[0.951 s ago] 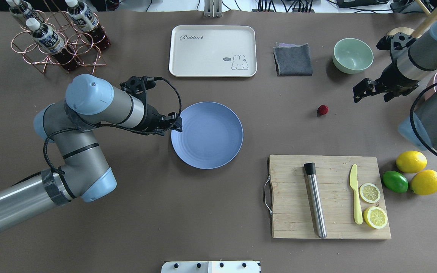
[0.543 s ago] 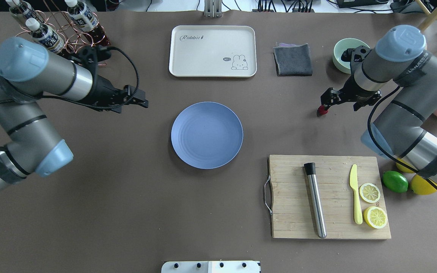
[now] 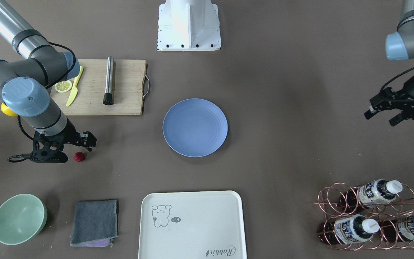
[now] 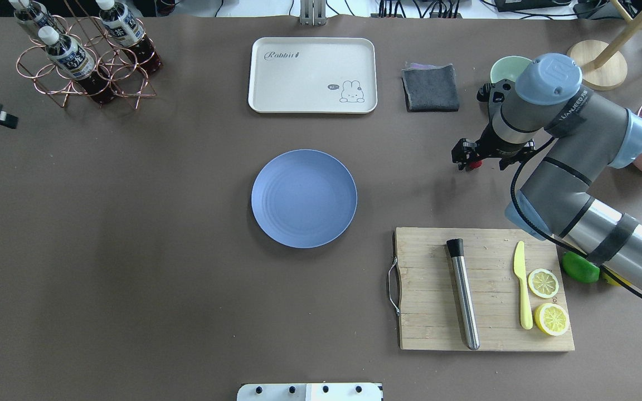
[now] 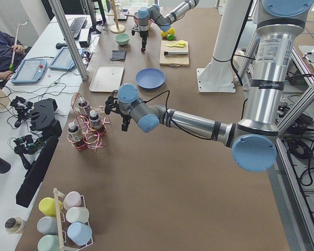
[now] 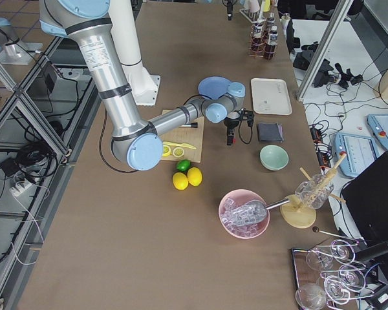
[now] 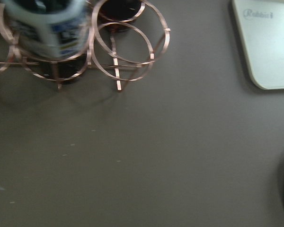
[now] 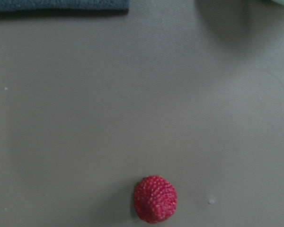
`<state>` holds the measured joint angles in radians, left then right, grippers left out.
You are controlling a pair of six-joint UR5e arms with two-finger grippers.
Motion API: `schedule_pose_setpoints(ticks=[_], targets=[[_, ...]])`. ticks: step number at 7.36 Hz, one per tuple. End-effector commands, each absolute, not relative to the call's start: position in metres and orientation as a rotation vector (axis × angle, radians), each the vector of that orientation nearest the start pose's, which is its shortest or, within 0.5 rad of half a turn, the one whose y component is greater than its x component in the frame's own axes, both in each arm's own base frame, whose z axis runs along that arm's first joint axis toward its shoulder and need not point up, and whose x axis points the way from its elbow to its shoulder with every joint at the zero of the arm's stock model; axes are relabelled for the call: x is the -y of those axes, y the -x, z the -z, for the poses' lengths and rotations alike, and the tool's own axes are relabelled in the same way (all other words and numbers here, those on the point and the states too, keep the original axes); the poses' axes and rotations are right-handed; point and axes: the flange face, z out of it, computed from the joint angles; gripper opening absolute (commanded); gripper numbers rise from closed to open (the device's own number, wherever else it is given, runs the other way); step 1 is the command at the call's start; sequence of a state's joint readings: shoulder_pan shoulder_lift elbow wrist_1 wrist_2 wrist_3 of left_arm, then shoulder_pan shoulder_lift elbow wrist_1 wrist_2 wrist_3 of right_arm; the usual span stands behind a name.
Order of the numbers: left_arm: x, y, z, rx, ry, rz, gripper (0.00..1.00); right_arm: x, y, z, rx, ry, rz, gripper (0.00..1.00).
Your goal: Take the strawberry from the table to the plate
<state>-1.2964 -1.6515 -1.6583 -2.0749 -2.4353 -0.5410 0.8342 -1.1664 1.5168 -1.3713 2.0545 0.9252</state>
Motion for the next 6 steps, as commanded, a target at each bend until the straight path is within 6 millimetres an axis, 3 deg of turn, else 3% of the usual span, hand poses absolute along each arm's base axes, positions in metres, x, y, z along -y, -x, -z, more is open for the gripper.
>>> schedule_pose_setpoints(ticks=[1,2,4,6], targets=[[0.529,-0.002,-0.564,-0.883,-0.244,-0.134,0.98,0.557,0.386,-0.432,0.721,-0.021,-0.045,0.94],[0.530,0.025,-0.592,-0.864,-0.257,-0.149,0.98,0.559,0.388,-0.434,0.719,-0.017,-0.049,0.93],[0.529,0.026,-0.596,-0.864,-0.257,-0.155,0.98,0.561,0.390,-0.447,0.703,-0.007,-0.045,0.83],[0.529,0.026,-0.595,-0.864,-0.262,-0.157,0.98,0.571,0.396,-0.443,0.701,-0.007,-0.047,0.82]])
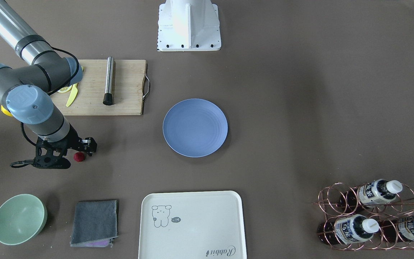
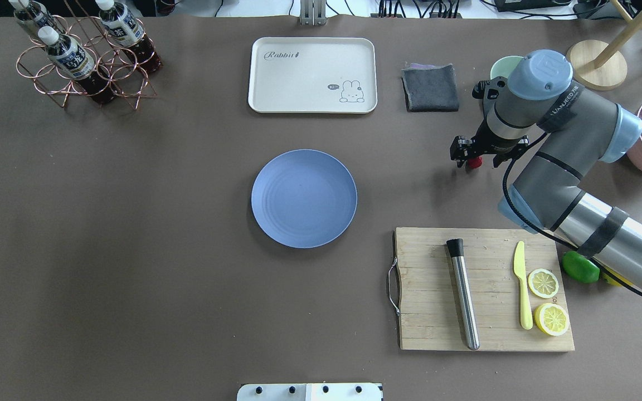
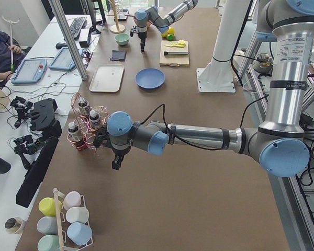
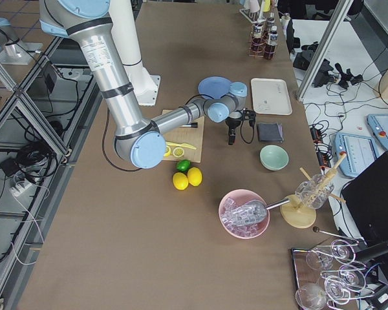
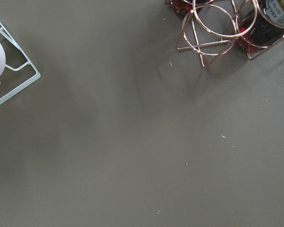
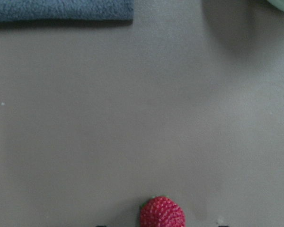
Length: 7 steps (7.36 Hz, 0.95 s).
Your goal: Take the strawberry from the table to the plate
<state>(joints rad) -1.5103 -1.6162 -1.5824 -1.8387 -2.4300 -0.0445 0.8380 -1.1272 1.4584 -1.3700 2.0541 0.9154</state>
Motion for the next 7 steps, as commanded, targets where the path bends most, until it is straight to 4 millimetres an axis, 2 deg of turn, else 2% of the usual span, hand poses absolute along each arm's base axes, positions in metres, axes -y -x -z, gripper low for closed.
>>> schedule_pose_setpoints(ticks=[1,2,4,6,7], targets=[[0.5308,0.0262,-0.5924,-0.866,-0.264,-0.158,0.98,0.5713,0.3959,-0.4440,0.699,-0.007,-0.048,0.80],[0.5315,0.0262,-0.5908,-0.866,-0.267,-0.159,0.98,0.5730,0.3940,-0.4452,0.694,-0.010,-0.051,0.75],[0.5315,0.0261,-0.5906,-0.866,-0.268,-0.159,0.98,0.5744,0.3936,-0.4479,0.683,-0.020,-0.050,0.73],[0.5328,0.0261,-0.5890,-0.866,-0.271,-0.160,0.98,0.5706,0.4000,-0.4465,0.685,-0.020,-0.042,0.69],[0.5322,0.0261,-0.5890,-0.866,-0.271,-0.160,0.98,0.5704,0.3997,-0.4476,0.683,-0.019,-0.044,0.59]])
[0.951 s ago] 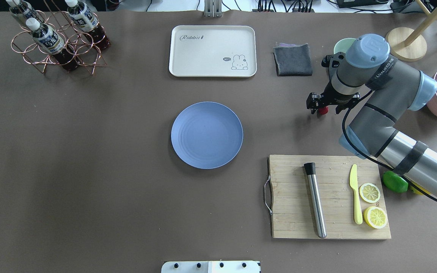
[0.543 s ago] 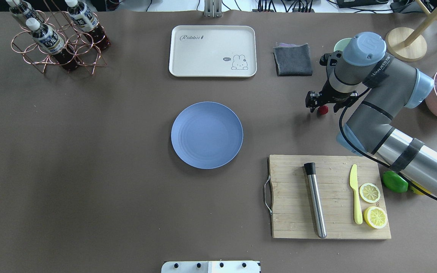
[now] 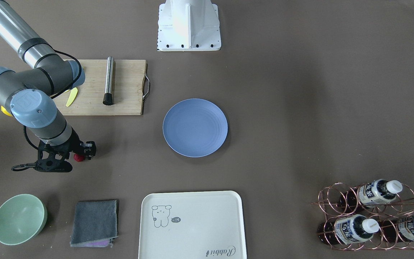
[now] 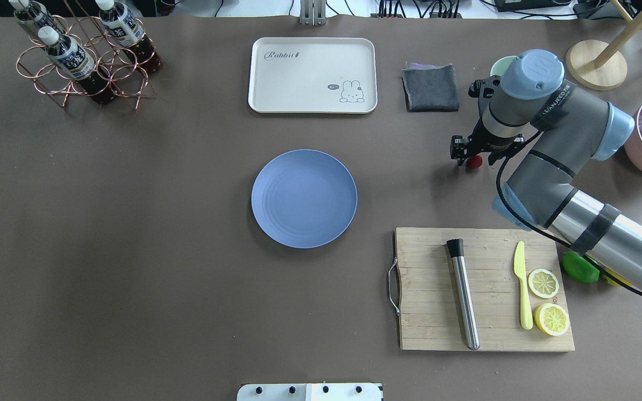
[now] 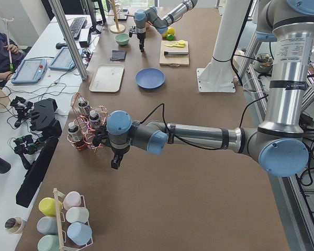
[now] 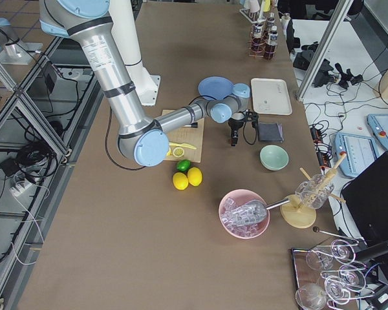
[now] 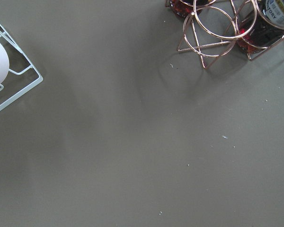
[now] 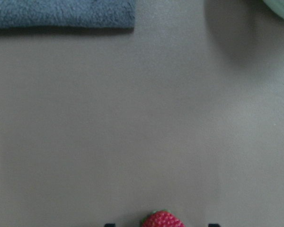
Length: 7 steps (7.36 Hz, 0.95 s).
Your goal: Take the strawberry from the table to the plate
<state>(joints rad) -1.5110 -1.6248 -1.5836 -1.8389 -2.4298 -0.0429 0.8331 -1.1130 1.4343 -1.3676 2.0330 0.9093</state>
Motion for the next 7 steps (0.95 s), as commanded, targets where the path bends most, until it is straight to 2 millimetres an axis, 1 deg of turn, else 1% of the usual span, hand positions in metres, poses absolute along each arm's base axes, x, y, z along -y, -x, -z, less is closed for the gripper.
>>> schedule_pose_setpoints(ticks=[1,2,3,4,5,6,7], targets=[[0.532,0.027,-0.590,-0.866,-0.269,-0.156,0.98,0.569,0.400,-0.451,0.674,-0.022,-0.045,0.45],[0.532,0.026,-0.590,-0.866,-0.269,-0.158,0.98,0.569,0.400,-0.450,0.676,-0.023,-0.041,0.11],[0.531,0.026,-0.591,-0.866,-0.267,-0.157,0.98,0.570,0.398,-0.441,0.688,-0.035,-0.040,0.00],[0.532,0.026,-0.590,-0.866,-0.269,-0.158,0.98,0.570,0.395,-0.433,0.698,-0.046,-0.041,0.00],[0.531,0.027,-0.590,-0.871,-0.267,-0.155,0.98,0.570,0.387,-0.415,0.723,-0.059,-0.046,0.00],[0.530,0.027,-0.592,-0.872,-0.264,-0.154,0.98,0.570,0.388,-0.393,0.748,-0.079,-0.043,0.00],[0.528,0.027,-0.596,-0.868,-0.254,-0.149,0.98,0.571,0.404,-0.361,0.768,-0.066,-0.063,0.00]])
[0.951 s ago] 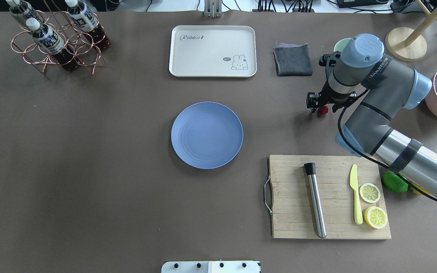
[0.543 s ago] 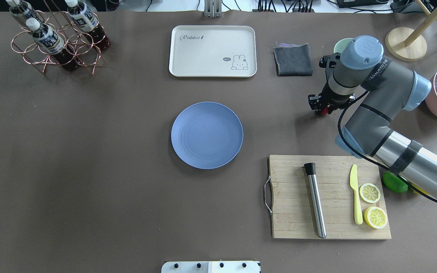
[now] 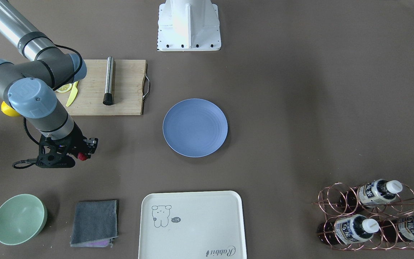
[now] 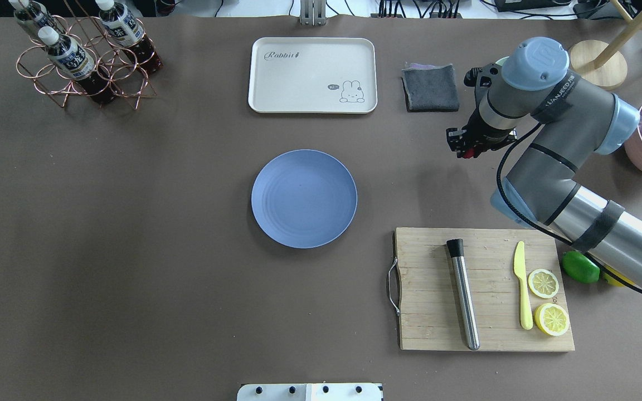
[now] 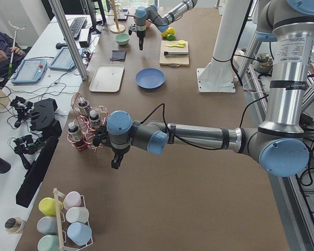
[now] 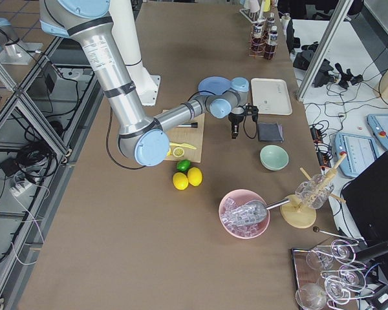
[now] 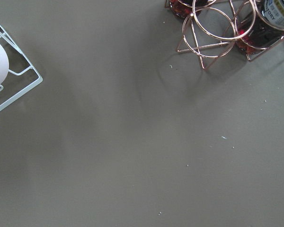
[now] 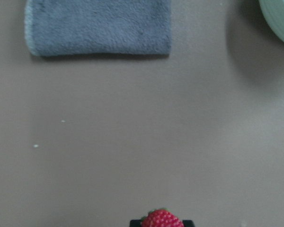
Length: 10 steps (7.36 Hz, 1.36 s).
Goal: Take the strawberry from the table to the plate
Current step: 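Carry the strawberry with the right gripper over the blue plate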
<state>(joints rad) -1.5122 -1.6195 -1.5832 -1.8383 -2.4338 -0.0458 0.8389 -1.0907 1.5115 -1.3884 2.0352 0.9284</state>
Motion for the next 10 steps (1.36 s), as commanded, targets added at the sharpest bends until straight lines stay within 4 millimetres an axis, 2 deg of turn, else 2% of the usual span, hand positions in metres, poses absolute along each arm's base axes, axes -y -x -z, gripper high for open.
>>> schedule_pose_setpoints(ticks=[1,3,5,6,7,10], targets=[[0.527,0.029,-0.604,-0.865,-0.235,-0.131,0.98,0.561,0.440,-0.314,0.794,-0.042,-0.094,0.00],[0.522,0.039,-0.615,-0.863,-0.212,-0.099,0.98,0.530,0.497,-0.252,0.842,-0.021,-0.149,0.00],[0.521,0.039,-0.616,-0.867,-0.210,-0.096,0.98,0.485,0.568,-0.196,0.860,-0.018,-0.198,0.00],[0.518,0.042,-0.617,-0.869,-0.209,-0.089,0.98,0.469,0.610,-0.169,0.853,-0.028,-0.233,0.00],[0.512,0.043,-0.620,-0.872,-0.205,-0.087,0.98,0.459,0.632,-0.161,0.844,-0.032,-0.235,0.00],[0.512,0.043,-0.618,-0.874,-0.209,-0.089,0.98,0.460,0.637,-0.178,0.813,-0.055,-0.228,0.00]])
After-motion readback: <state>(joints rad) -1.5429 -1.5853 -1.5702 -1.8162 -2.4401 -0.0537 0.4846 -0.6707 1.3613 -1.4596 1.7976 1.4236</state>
